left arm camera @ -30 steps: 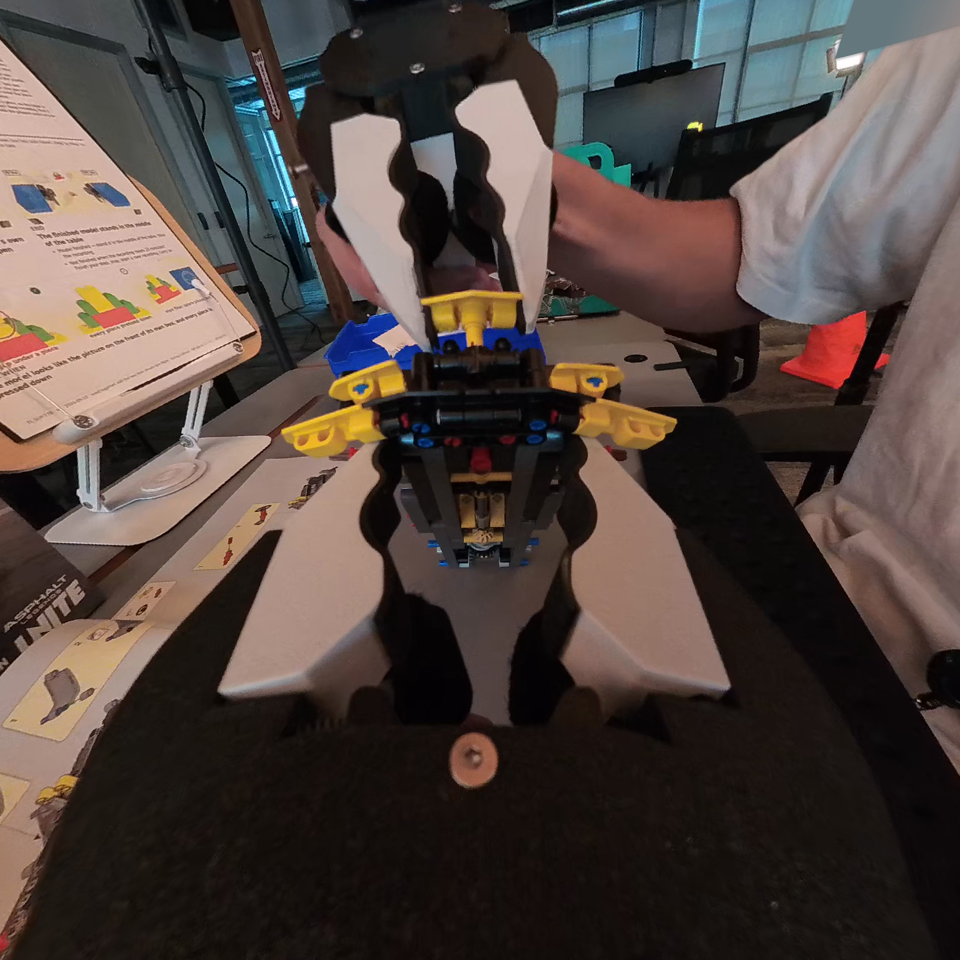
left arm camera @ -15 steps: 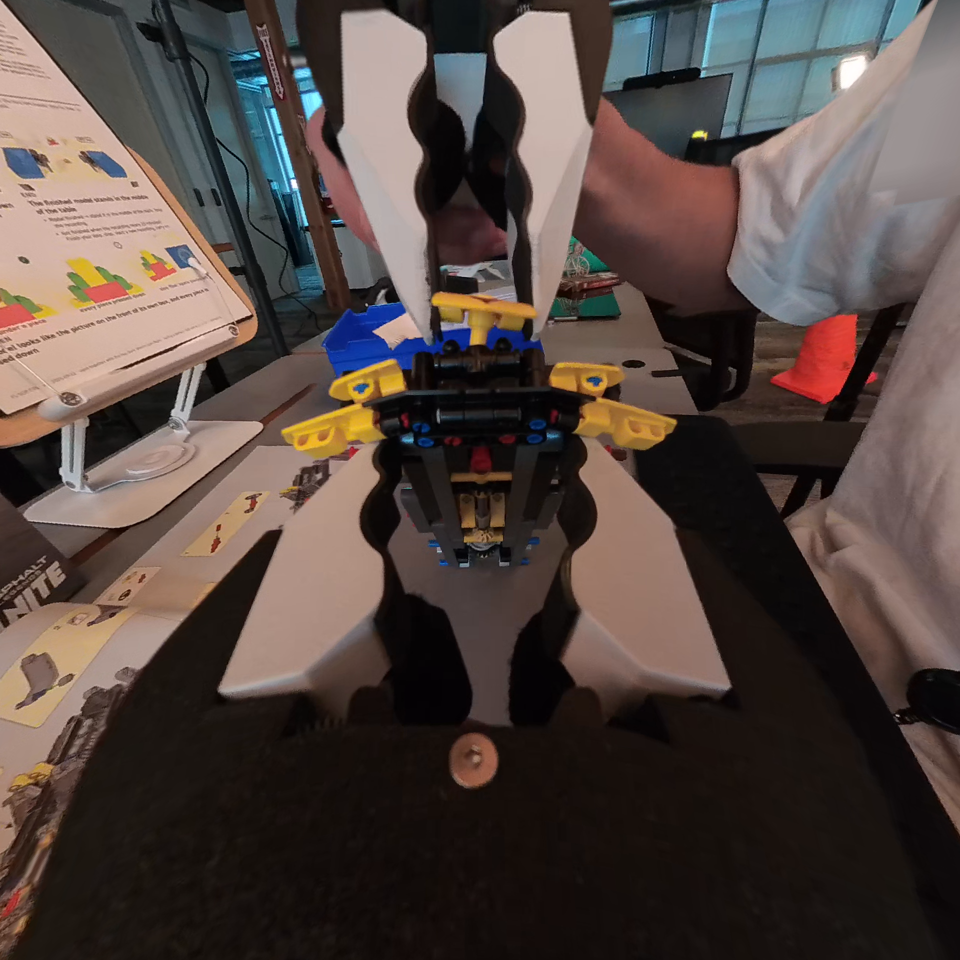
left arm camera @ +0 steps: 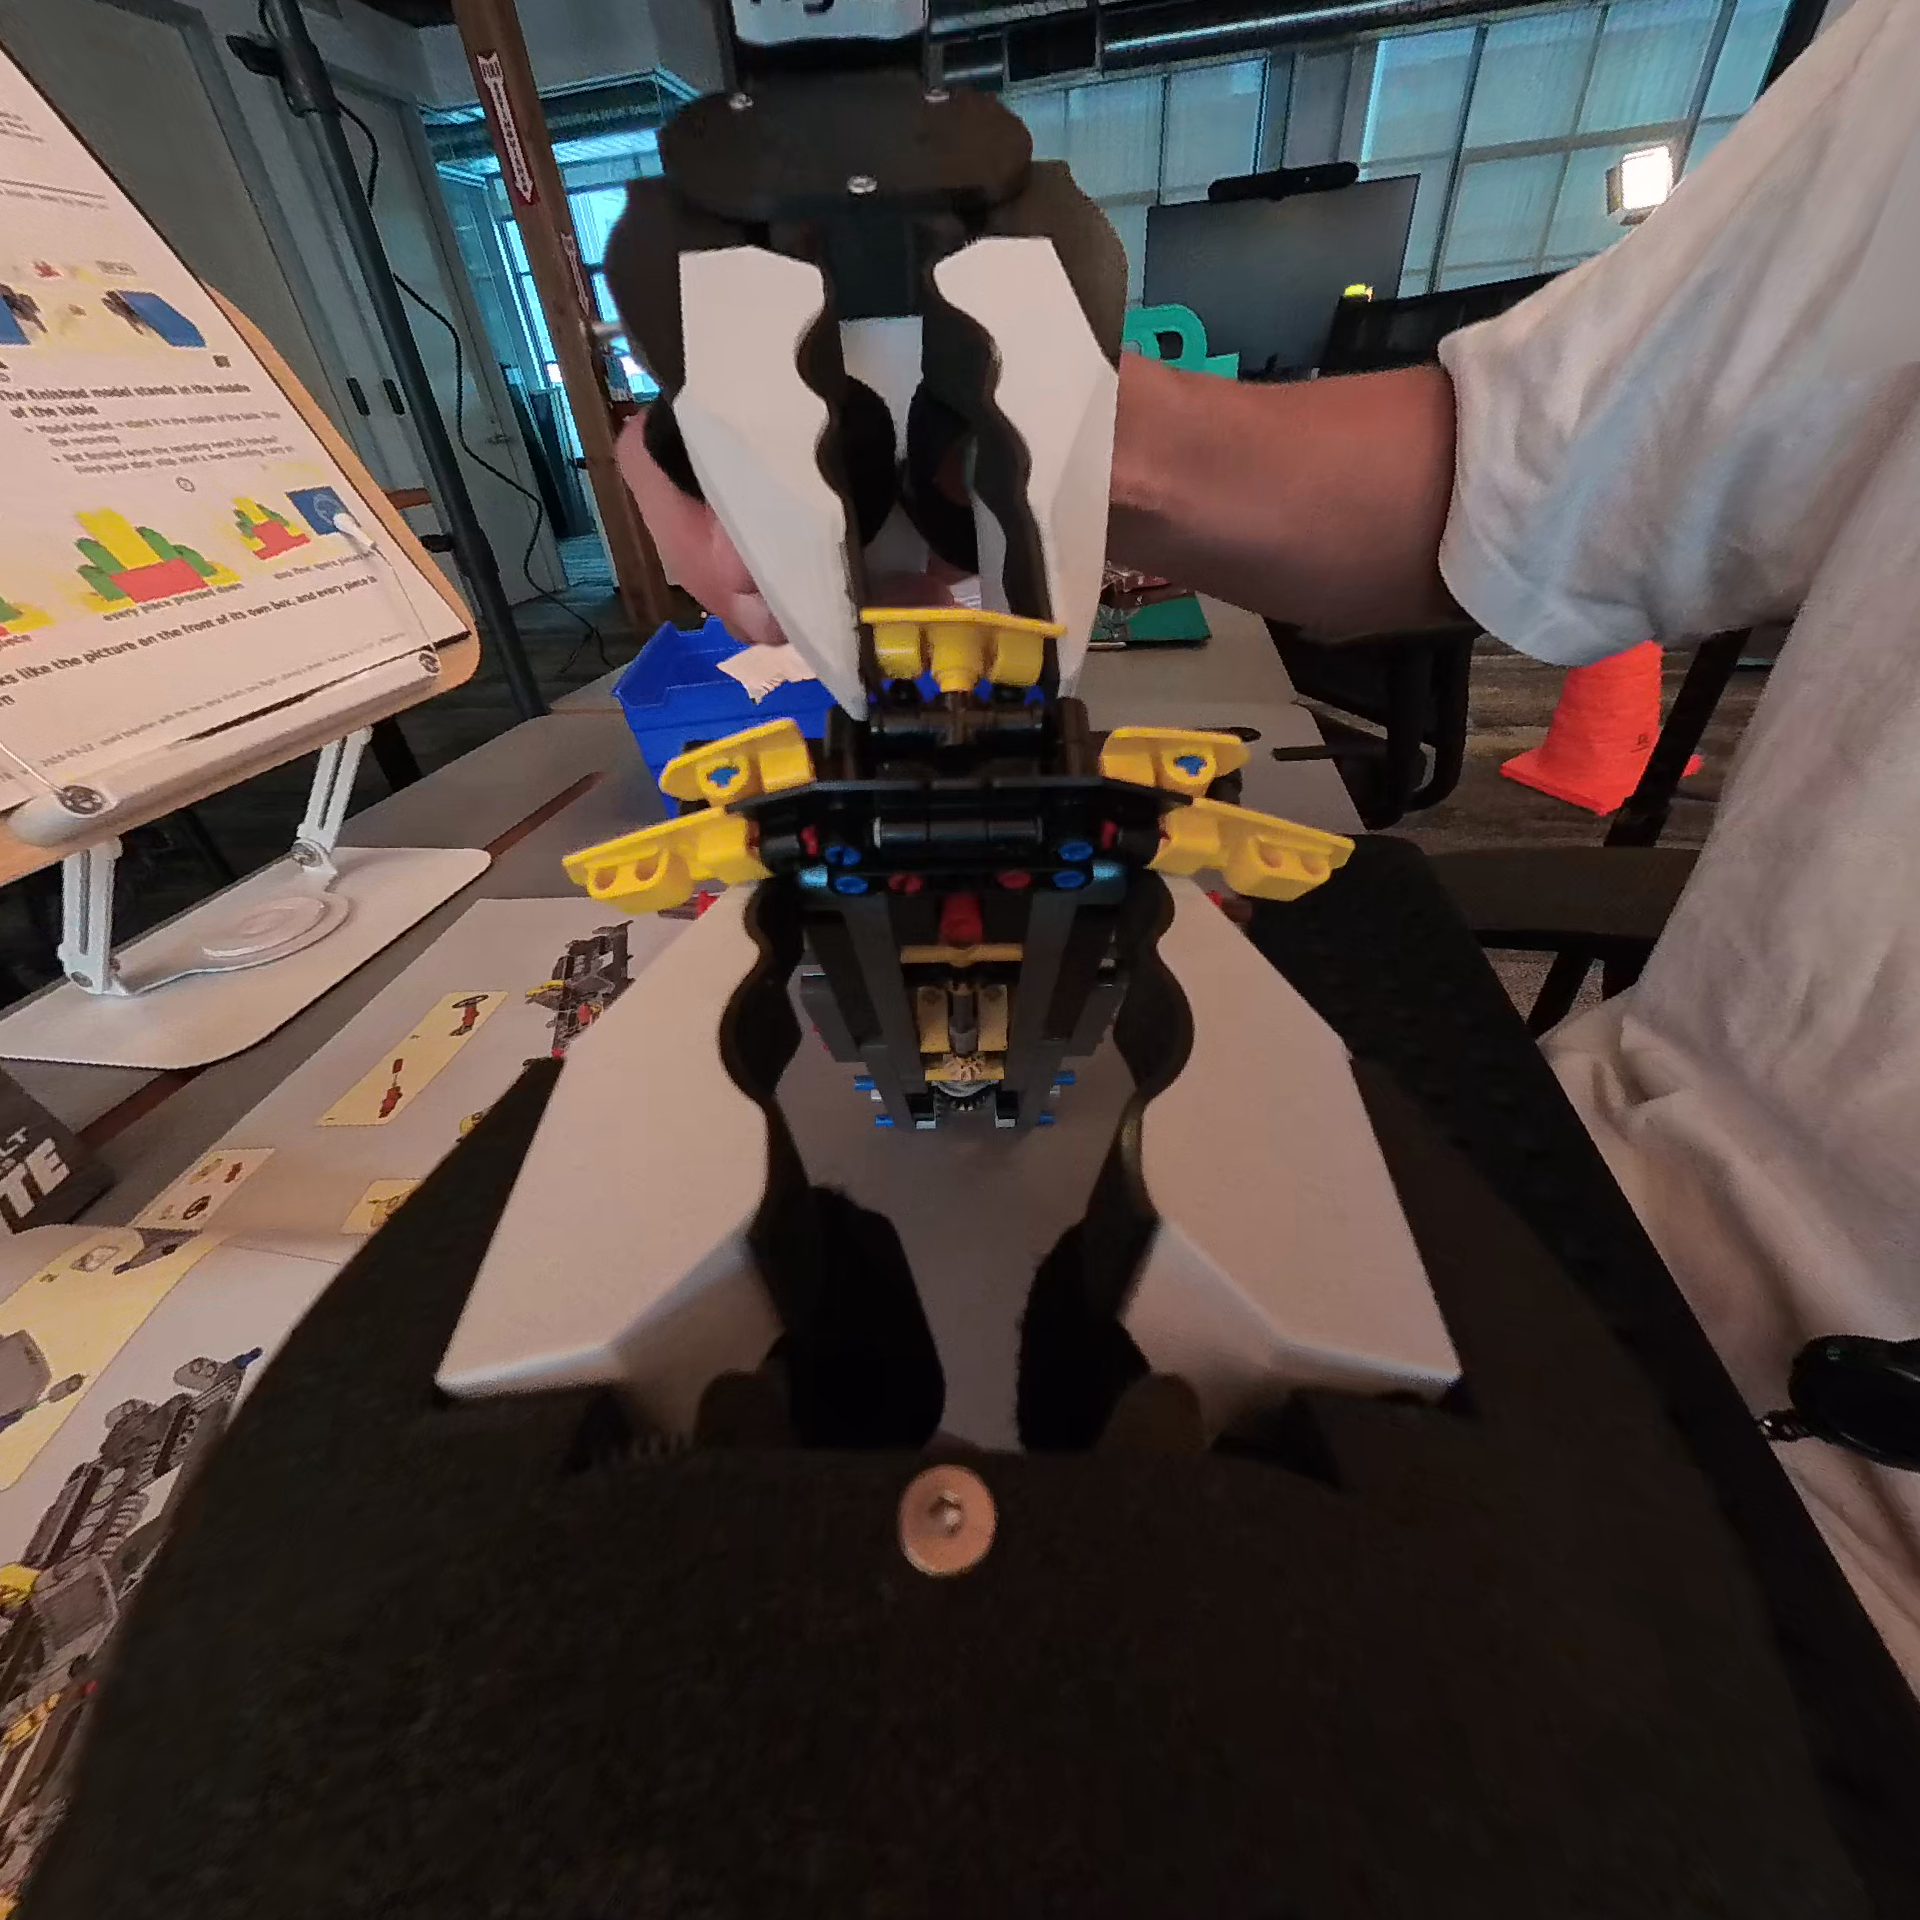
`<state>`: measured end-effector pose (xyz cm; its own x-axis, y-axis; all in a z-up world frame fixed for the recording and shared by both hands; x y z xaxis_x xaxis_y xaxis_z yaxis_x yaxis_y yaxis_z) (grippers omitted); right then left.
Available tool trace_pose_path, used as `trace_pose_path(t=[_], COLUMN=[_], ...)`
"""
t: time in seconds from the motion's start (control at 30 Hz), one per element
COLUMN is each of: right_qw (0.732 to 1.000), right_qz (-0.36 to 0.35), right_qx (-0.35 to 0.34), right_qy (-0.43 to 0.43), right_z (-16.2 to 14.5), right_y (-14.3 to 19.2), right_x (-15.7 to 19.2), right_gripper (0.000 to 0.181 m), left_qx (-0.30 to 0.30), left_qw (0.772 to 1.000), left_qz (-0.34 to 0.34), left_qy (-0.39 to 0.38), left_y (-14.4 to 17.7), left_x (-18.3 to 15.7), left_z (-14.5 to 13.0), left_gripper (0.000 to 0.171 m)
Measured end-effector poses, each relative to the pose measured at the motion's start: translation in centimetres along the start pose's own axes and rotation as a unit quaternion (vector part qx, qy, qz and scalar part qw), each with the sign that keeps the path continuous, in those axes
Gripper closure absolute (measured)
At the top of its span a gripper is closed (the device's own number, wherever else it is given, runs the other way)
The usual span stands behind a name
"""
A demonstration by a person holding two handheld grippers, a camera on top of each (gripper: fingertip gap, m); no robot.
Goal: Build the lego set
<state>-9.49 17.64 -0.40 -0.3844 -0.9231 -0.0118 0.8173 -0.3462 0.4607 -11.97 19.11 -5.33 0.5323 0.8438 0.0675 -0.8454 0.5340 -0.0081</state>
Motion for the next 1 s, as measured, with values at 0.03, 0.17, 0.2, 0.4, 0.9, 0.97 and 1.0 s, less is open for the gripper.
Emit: trace_pose_path(t=[0.03,0.17,0.2,0.4,0.9,0.97,1.0], right_qw=[1.0,1.0,1.0,0.995,0.822,0.815,0.813], right_qz=[0.001,0.002,0.0,-0.039,-0.548,-0.548,-0.547], right_qx=[0.001,-0.019,-0.023,-0.036,0.099,0.13,0.141], right_qy=[-0.003,-0.013,-0.017,-0.087,-0.123,-0.135,-0.14], right_z=[0.0,0.0,0.0,0.5,2.7,2.1,1.8], right_y=[0.1,0.0,0.0,0.7,0.9,0.7,0.8], right_x=[-0.1,-0.1,-0.1,-0.3,2.7,2.5,2.4], right_gripper=[0.156,0.156,0.156,0.134,0.135,0.131,0.128], left_qx=[0.0,0.001,0.0,-0.013,-0.004,-0.003,-0.003], left_qw=[1.0,1.0,1.0,0.999,0.963,0.959,0.957], left_qz=[0.001,0.003,0.005,0.036,0.269,0.285,0.291], left_qy=[0.002,0.001,0.002,0.003,0.008,-0.004,-0.014], left_y=[0.0,0.0,0.0,-0.2,-1.6,-1.8,-1.9], left_x=[0.0,0.1,0.1,0.5,0.8,0.2,-0.1], left_z=[0.0,0.0,0.1,0.5,1.8,1.9,1.9], left_gripper=[0.114,0.114,0.114,0.113,0.114,0.114,0.114])
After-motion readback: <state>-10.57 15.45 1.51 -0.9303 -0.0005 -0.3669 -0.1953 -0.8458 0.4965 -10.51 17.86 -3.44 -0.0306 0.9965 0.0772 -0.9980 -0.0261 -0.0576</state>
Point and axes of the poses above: each gripper's, where its closed fingertips meet, y back along the fingers, z out of its top, x = y × z across the jaws, the point moved 3 cm from there along y, back along the fingers, and after that the axes turned 2 degrees about -x, right-handed, at the moved point
